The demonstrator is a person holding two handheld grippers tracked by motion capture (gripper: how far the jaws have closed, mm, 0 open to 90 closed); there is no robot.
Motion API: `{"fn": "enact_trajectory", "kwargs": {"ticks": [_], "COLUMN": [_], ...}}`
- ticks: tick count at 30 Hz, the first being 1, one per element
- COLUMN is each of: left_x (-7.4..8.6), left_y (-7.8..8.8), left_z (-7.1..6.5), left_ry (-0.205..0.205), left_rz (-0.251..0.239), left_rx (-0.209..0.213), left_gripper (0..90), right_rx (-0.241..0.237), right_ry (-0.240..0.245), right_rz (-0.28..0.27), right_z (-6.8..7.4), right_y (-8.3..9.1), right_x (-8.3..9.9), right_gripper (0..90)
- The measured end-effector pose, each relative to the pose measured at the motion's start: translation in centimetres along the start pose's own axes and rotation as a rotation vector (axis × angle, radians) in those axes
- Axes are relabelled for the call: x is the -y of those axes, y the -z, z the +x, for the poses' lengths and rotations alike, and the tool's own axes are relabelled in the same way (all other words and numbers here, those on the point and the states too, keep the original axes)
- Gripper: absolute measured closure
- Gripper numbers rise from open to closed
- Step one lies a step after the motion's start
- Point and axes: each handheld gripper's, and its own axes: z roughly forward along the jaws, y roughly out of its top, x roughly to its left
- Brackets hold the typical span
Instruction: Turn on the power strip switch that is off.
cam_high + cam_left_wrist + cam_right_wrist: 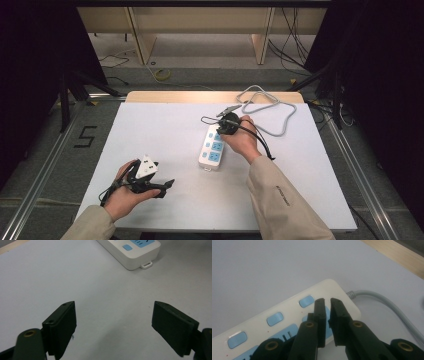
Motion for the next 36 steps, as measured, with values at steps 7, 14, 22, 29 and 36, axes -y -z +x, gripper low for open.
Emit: {"fn": "enact_trajectory", "kwargs": {"ticks": [7,14,22,29,36], "left_x": [0.0,0.0,0.1,0.1,0.1], "left_y": [0.0,0.0,0.0,0.0,0.0], "left_z": [0.0,0.0,0.0,0.0,0.0], "left_ry": [0.004,0.002,0.01,0.014,0.017], "left_rz": [0.0,0.001,-0.003,-0.002,0.001], "left_rx": [-0.001,-0.001,0.001,0.001,0.001], "left_gripper": [19.5,19.5,19.5,19.5,19.5], "right_rx": [0.009,0.009,0.003,0.001,-0.008], "right_ry": [-0.036,-0.055,-0.076,-0.135,-0.174], "right_rz": [-0.017,-0.025,-0.061,-0.107,-0.171], "right_z": [-1.1,-1.7,-2.4,-3.6,-4.5], "right_y": [1.3,2.2,4.4,6.8,10.4], "right_x": [0.9,1.7,3.8,6.9,11.4], "right_gripper": [79.4,76.8,67.0,59.8,53.5]}}
